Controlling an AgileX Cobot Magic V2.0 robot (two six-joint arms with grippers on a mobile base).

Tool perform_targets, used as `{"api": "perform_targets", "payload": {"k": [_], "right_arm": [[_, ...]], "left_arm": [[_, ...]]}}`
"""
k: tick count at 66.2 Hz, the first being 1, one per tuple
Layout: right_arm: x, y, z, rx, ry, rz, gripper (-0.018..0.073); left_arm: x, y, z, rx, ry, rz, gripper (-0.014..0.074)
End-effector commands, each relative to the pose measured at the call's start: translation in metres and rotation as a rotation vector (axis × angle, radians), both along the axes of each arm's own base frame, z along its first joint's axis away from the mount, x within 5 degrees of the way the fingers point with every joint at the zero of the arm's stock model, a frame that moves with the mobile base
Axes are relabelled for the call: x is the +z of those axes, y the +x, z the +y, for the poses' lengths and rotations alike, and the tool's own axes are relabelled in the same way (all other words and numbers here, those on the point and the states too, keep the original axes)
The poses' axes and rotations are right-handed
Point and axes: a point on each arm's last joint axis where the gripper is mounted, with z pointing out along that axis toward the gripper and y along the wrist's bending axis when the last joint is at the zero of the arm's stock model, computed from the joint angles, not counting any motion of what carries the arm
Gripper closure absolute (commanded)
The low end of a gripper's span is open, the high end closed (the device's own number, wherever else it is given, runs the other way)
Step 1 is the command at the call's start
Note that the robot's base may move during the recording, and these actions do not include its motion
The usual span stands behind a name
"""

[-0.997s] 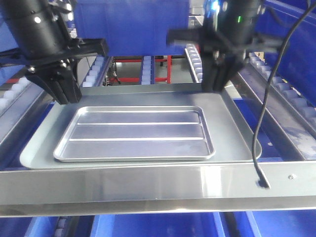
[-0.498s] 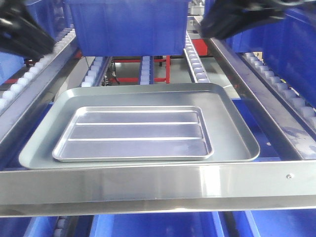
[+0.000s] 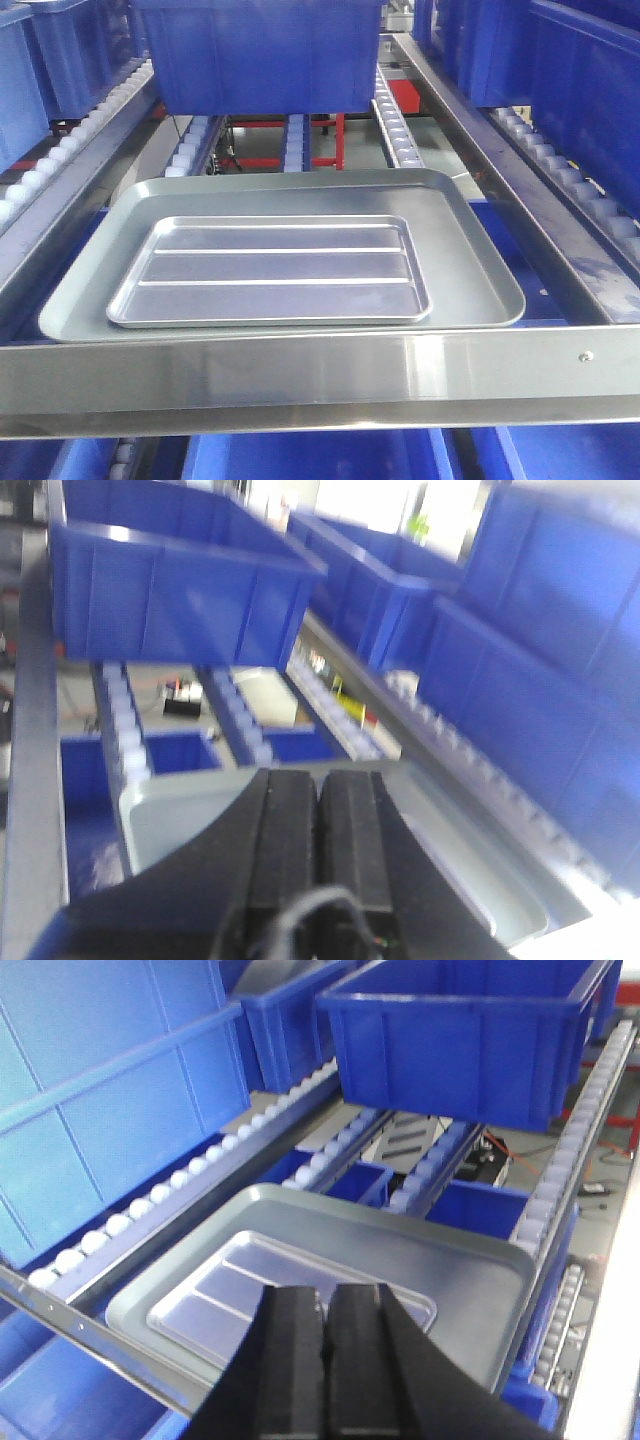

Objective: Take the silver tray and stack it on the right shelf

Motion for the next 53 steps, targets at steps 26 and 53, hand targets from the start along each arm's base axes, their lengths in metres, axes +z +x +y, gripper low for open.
{"api": "perform_targets", "payload": {"k": [26, 53], "right_arm": [[0.018, -0.005, 0.0, 0.024, 0.046, -0.12, 0.0506], [-0.052, -0.023, -0.045, -0.445, 0.164, -0.185, 0.0506]], "left_arm": [[0.018, -0.008, 0.003, -0.022, -0.073, -0.132, 0.0687], [0.018, -0.008, 0.003, -0.022, -0.073, -0.132, 0.0687]]}}
